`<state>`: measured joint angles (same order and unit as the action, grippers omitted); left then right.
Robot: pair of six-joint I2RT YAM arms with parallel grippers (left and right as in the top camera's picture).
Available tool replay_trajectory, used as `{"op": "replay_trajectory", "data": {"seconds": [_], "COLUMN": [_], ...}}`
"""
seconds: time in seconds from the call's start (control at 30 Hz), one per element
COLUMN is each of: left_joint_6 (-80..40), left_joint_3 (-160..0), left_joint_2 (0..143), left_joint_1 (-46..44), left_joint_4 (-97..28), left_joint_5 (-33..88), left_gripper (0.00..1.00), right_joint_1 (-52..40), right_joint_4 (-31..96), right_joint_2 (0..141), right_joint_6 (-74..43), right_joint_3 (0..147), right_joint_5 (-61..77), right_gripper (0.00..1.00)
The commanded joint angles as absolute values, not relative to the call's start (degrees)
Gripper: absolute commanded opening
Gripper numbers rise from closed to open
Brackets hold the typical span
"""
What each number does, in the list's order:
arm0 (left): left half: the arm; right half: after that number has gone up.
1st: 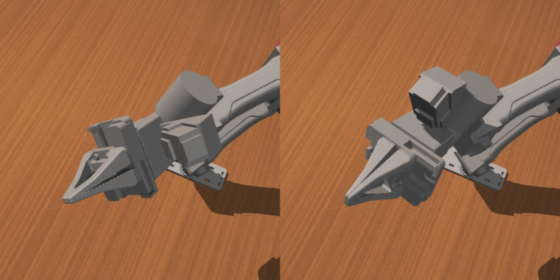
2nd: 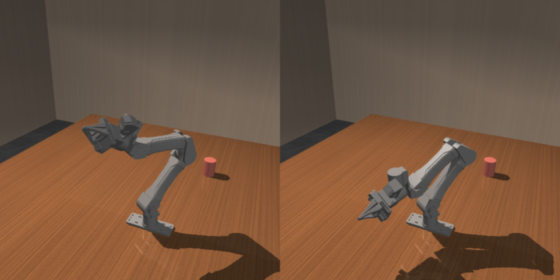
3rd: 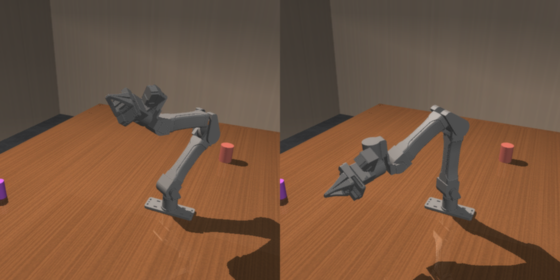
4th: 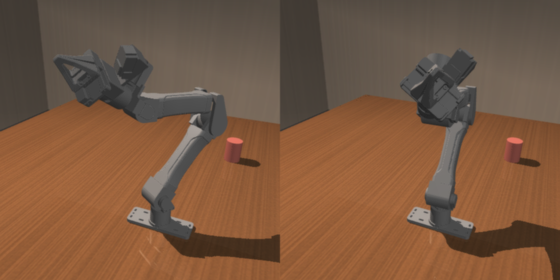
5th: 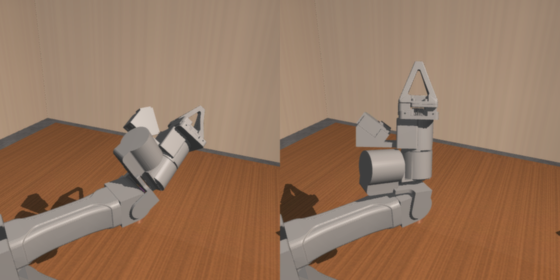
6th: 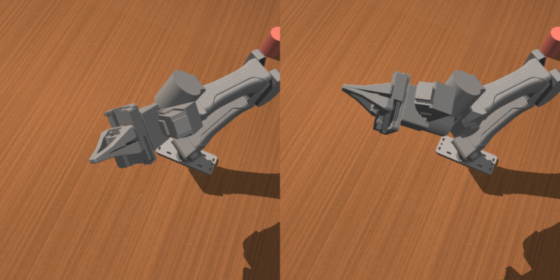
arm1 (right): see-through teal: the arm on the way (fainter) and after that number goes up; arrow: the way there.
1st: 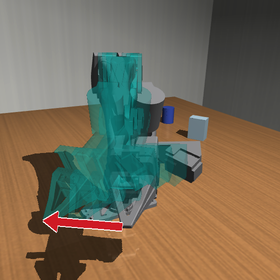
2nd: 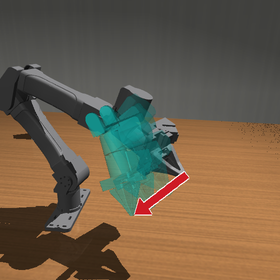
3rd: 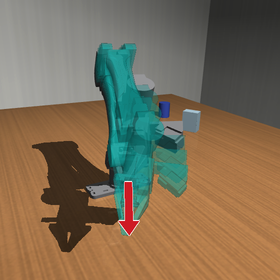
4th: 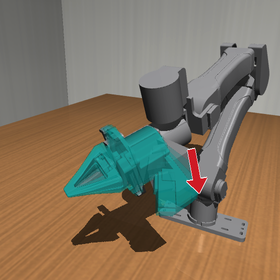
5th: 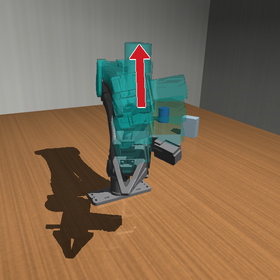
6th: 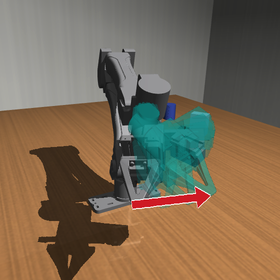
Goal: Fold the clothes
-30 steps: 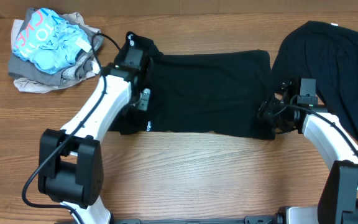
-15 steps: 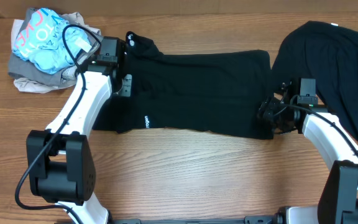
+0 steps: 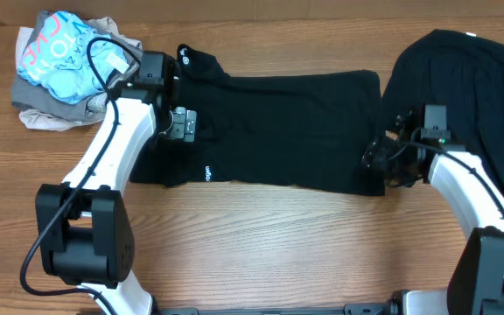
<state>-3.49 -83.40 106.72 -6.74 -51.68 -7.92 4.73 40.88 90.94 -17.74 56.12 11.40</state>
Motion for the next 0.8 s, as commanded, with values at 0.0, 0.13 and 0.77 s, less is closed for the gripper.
{"op": "replay_trajectory", "data": {"seconds": [0.0,0.13,0.77], "left_joint_6": [-5.37,-3.4,-12.4], "left_joint_3": [-90.39,-97.97,-130.41], "left_joint_2": [105.21,105.21,123.26], "left_joint_1": [-5.63,-5.65,-5.65], "left_joint_4": [-56.49,-63.94,-63.09], "left_joint_5": [-4.38,-4.32,4.73], "left_gripper": [0.99,1.0,0.99], "right_joint_1": [4.56,4.56,0.91], "right_joint_4": [45.15,51.46,64.53], "right_joint_2": [90.94,90.94,102.61], "right_joint_6": [-12.27,-8.84,-15.25], "right_joint_3": [64.07,70.5,108.77], "right_joint_5": [8.82,7.55,3.79], "right_gripper": [0.79,0.79,0.82]}}
